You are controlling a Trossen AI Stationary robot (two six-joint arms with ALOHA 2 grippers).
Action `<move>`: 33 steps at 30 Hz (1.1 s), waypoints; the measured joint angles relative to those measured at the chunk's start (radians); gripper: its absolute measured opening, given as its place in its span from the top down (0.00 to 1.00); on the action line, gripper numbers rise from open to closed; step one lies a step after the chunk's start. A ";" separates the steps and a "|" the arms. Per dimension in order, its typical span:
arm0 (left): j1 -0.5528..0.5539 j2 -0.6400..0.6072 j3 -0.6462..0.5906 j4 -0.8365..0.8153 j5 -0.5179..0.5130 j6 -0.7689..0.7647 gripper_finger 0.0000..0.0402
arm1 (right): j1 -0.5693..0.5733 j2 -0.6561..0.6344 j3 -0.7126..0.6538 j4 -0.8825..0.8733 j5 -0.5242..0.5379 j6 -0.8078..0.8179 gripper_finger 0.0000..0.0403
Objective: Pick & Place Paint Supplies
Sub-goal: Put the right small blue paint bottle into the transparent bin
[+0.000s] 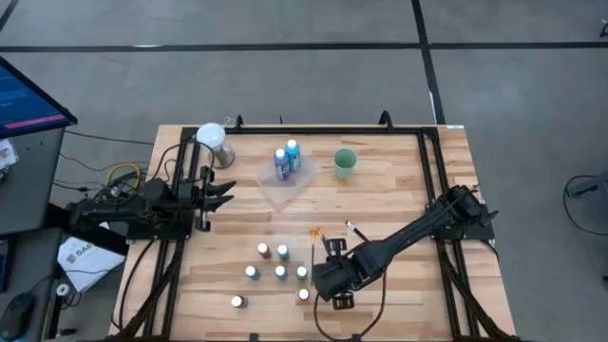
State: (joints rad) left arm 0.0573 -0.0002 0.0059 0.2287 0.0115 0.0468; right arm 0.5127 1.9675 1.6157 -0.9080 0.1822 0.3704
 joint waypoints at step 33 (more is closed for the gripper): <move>0.000 0.000 0.000 0.001 -0.001 0.000 1.00 | -0.638 -0.149 0.001 0.166 0.133 -0.085 0.72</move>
State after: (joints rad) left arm 0.0570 -0.0002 0.0060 0.2295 0.0109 0.0471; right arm -0.1250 1.8184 1.6165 -0.7424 0.3151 0.2851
